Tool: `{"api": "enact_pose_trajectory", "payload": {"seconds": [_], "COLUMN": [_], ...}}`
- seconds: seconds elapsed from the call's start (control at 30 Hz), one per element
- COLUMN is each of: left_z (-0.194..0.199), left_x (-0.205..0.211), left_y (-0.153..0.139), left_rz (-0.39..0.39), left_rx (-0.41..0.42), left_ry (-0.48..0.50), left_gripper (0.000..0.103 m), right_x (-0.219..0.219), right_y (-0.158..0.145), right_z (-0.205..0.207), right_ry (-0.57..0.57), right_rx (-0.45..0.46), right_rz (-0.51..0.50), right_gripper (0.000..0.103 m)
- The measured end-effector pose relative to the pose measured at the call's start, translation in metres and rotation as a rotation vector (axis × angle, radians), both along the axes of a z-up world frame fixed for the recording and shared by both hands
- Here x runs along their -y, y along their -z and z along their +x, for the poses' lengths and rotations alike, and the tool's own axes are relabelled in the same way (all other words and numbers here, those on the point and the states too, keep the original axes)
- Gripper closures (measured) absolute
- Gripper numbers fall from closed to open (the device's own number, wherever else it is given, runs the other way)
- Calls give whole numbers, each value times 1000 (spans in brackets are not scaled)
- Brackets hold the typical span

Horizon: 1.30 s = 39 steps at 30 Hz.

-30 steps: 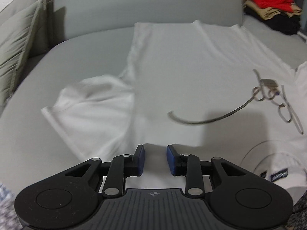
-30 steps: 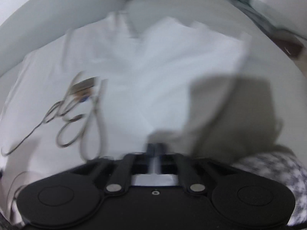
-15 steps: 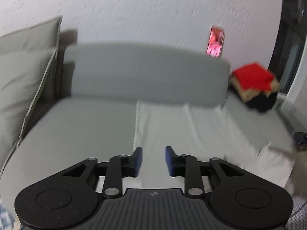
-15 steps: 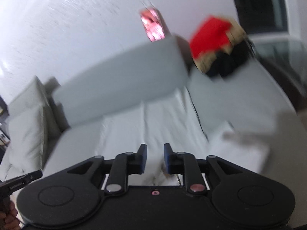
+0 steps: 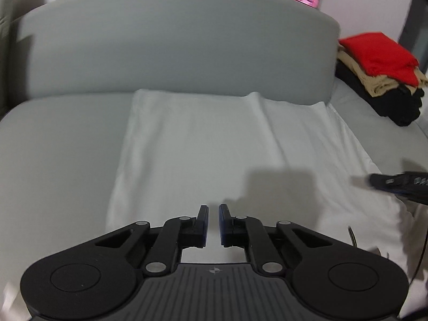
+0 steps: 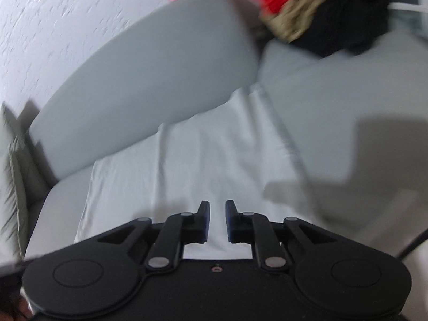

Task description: Fold clothes

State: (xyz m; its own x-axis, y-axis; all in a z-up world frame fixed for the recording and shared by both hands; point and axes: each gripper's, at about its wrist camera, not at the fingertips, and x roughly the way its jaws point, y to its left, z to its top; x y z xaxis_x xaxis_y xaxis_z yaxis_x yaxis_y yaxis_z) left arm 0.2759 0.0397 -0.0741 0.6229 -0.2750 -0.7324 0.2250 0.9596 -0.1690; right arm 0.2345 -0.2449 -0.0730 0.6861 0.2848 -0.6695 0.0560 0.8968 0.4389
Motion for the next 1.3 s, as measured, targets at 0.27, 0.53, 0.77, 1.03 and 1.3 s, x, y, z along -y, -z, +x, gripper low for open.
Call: {"api": "enact_pose_trajectory", "payload": {"seconds": [0.27,0.53,0.77,1.03,1.3], "left_z": [57,94,104,132,177], "left_x": [26,-50,-38,18,-29], "left_y": [39,56,27,44,56], "left_rz": [-8,252,120,99,345], "left_rx": [22,92,178,193,223], "left_ry": [67,-385,-320,-32,-364], "left_gripper": [95,98,98,99,98], "right_x": [-49,30,35,-38,31], "right_y": [46,52,33,60,69], "right_z": [58,73,84,123,131], "right_ry": [-308,175,154,-280,171], "right_rx": [-2,60,131,102,195], "right_rz": [116,-86,-9,133,-91], "right_gripper": [90,103,96,96,103]}}
